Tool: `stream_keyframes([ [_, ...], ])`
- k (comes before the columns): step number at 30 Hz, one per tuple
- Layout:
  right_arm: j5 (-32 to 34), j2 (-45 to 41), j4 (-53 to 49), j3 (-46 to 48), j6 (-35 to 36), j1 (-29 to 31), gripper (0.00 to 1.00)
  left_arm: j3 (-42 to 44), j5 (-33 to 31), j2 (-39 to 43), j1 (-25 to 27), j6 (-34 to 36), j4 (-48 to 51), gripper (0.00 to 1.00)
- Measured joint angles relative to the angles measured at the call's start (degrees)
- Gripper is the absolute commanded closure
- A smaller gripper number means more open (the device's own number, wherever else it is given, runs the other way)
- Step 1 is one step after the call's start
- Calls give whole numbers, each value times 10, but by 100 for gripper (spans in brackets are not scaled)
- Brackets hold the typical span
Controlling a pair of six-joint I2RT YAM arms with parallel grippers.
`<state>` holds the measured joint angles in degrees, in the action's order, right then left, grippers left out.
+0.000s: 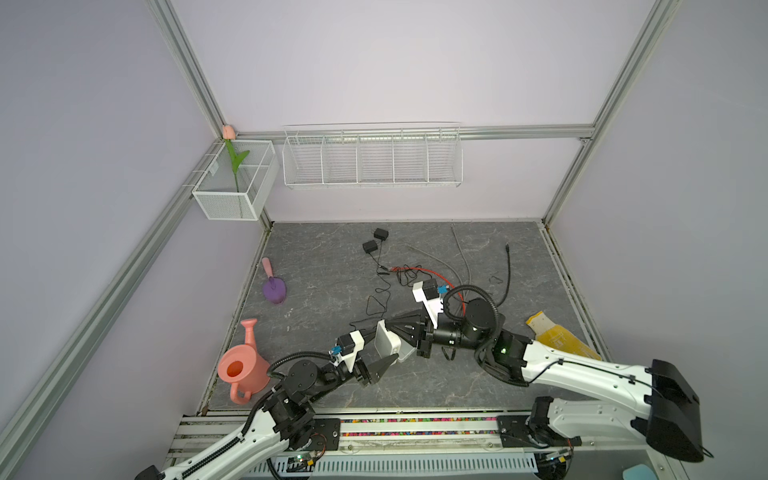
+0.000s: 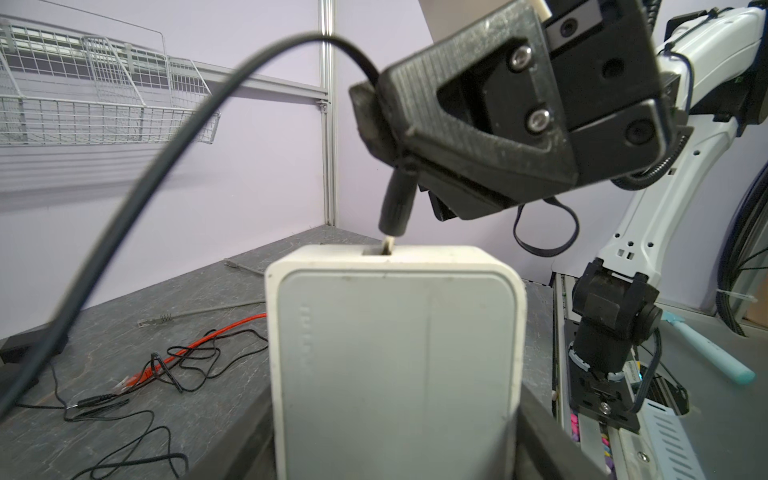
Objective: Insert the plug into the switch port
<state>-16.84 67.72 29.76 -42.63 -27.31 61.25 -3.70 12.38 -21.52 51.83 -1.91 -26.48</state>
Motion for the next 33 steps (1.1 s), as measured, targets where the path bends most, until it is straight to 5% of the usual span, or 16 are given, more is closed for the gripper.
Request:
stream_keyframes([
  [33, 49, -13, -78, -37, 17, 4, 93, -1, 1, 16, 2, 41, -2, 100],
])
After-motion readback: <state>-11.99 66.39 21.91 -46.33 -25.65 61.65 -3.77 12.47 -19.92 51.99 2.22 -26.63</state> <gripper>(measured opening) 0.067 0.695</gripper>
